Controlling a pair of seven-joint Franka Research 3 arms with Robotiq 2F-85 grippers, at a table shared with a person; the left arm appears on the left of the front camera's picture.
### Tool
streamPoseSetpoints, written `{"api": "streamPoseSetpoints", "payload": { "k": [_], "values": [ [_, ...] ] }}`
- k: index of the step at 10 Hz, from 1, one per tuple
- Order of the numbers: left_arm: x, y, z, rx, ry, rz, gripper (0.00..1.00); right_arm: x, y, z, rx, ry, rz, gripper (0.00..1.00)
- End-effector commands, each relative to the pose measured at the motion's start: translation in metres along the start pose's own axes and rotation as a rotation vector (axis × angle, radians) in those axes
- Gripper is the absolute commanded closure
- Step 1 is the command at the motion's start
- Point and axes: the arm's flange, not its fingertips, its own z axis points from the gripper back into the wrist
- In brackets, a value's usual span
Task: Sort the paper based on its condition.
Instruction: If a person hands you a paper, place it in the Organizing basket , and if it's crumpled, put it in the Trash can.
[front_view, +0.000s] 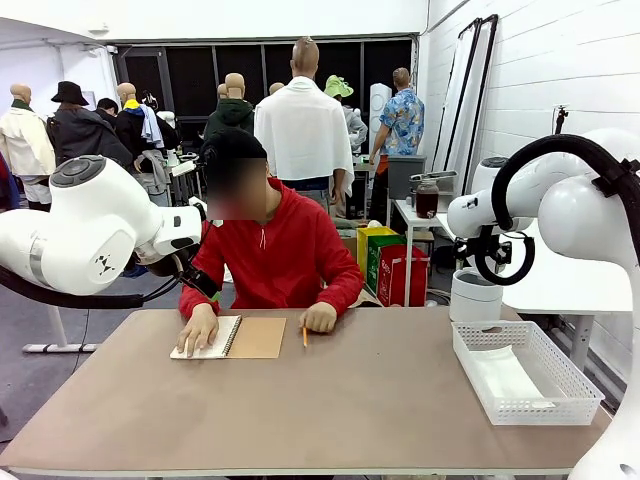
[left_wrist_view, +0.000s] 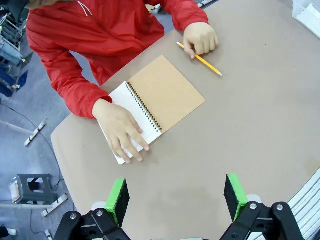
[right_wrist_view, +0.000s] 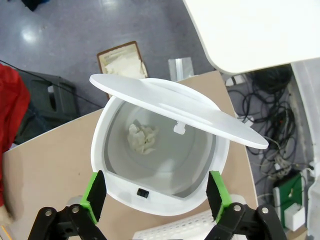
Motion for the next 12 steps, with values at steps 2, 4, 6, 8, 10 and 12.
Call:
{"api": "streamPoseSetpoints", "payload": {
  "k": [2, 4, 6, 8, 10, 12],
  "values": [
    [0.0, 0.0, 0.0, 0.001, -0.001, -0.001, 0.0, 0.0, 0.0, 0.0, 0.002, -0.004, -0.002, 0.0],
    [0.0, 0.0, 0.0, 0.001, -0.001, -0.001, 0.0, 0.0, 0.0, 0.0, 0.002, -0.004, -0.002, 0.0],
    [0.0, 0.0, 0.0, 0.001, -0.001, -0.001, 0.0, -0.007, 0.004, 0.011, 0.04, 0.0, 0.018, 0.0],
    [0.0, 0.0, 0.0, 0.001, -0.001, -0.001, 0.0, -0.03, 0.019, 0.044, 0.086, -0.024, 0.097, 0.0],
    [0.0, 0.0, 0.0, 0.001, -0.001, -0.001, 0.0, -0.066, 0.03, 0.074, 0.165, -0.011, 0.254, 0.0],
    [0.0, 0.0, 0.0, 0.001, -0.001, -0.001, 0.0, -0.106, 0.035, 0.098, 0.21, -0.014, 0.415, 0.0]
  ]
}}
